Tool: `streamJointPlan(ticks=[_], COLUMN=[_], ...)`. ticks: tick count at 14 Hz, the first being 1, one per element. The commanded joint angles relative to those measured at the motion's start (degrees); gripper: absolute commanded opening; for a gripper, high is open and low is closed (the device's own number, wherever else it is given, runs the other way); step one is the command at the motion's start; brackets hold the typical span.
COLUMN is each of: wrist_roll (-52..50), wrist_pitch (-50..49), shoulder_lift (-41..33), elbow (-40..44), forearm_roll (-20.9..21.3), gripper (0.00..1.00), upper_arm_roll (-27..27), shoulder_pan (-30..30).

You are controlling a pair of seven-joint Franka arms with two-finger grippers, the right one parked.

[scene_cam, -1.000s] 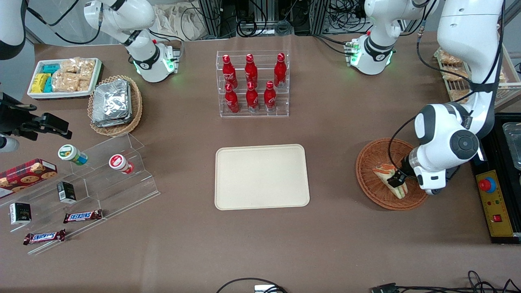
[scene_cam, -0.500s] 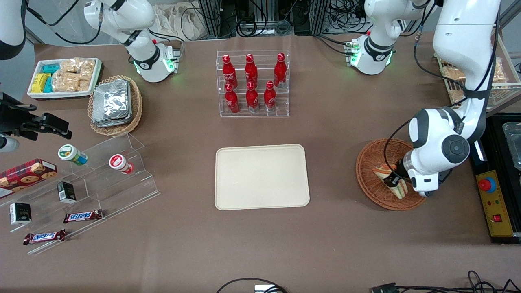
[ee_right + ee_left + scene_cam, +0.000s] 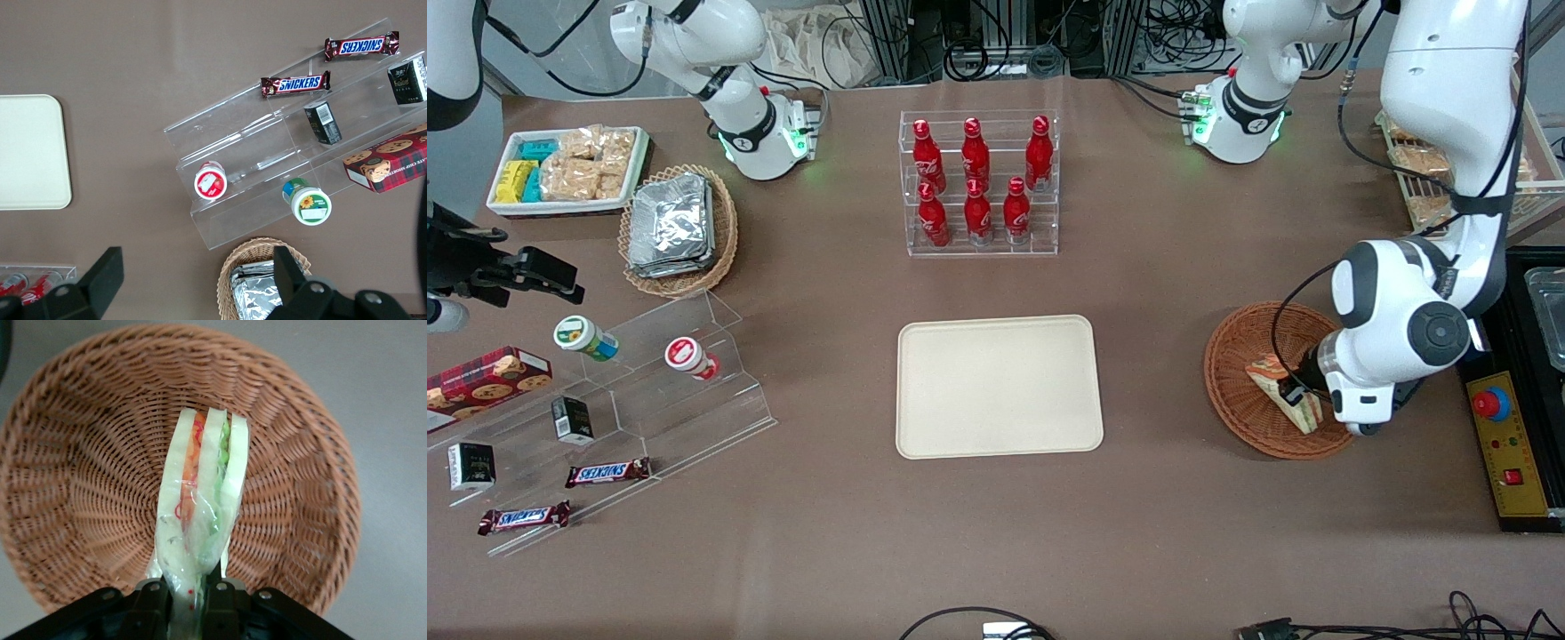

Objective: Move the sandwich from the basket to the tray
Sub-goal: 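Carry the sandwich with the left gripper over the cream tray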

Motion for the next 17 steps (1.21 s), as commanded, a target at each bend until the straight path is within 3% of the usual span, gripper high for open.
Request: streamJointPlan(ticks=[1, 3, 7, 17], wrist_roll=[4.56, 4.32, 4.49, 1.70], wrist_pitch=[-7.96, -11.04, -11.58, -11.41], shoulder_lift=[0.32, 0.85, 1.03, 12.62], elbow=[8.97, 14.51, 22.87, 26.92], forearm_roll=[-0.02, -0.02, -0.20, -1.25], gripper=[0.00, 0.06, 0.00, 0.00], upper_arm_roll=[-0.11, -0.81, -0.90, -0.99], shoulder_pan=[-0.23, -1.97, -8.03, -24.74])
